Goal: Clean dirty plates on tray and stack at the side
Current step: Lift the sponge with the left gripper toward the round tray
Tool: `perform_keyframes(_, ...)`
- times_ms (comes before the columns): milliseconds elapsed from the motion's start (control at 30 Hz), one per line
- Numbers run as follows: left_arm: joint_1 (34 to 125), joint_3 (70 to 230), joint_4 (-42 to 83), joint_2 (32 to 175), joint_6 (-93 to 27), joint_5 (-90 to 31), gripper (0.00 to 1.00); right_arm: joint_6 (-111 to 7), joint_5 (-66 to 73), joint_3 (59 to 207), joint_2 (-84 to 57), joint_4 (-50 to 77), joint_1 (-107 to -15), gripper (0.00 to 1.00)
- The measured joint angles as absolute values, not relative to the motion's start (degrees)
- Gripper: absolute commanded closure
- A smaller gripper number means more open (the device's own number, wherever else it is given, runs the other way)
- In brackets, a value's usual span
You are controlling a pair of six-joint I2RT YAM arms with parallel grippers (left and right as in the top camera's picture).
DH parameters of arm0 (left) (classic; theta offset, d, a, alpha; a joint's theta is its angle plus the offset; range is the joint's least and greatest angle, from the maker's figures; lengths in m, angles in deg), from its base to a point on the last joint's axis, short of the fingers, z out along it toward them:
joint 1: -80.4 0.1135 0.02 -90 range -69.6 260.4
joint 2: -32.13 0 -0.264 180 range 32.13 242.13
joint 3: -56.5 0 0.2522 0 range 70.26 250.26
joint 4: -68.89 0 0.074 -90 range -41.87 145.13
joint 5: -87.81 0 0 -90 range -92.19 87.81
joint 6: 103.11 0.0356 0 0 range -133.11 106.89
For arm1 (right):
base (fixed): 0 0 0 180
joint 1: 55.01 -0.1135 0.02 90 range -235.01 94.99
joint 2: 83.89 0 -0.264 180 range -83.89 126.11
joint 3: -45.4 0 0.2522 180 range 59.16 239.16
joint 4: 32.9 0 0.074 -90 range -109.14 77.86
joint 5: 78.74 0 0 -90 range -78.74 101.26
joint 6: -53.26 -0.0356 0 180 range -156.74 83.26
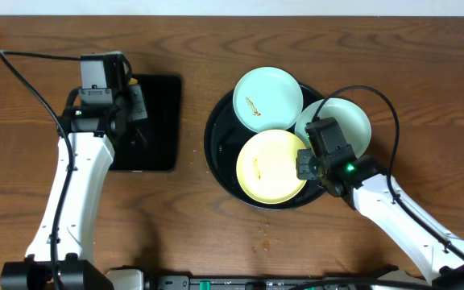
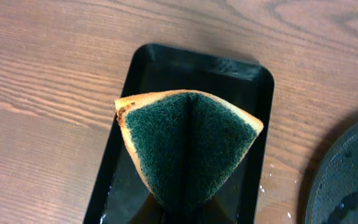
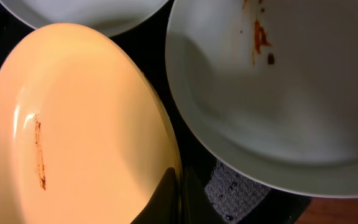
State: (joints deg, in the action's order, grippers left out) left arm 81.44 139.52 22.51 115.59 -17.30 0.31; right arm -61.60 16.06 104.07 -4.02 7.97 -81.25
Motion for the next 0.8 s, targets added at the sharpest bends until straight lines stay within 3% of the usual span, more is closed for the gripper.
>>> perform_keyframes(367, 81.39, 138.71, 14.80, 115.59, -17.27, -0.32, 0.93, -66.60, 15.89, 101.03, -4.02, 6.88, -83.13, 0.99)
perform_keyframes(800, 81.39, 134.16, 24.22, 115.59, -14.76, -12.15, 0.93, -67.98, 17.72, 100.61, 2.93, -1.10, -85.20, 0.99)
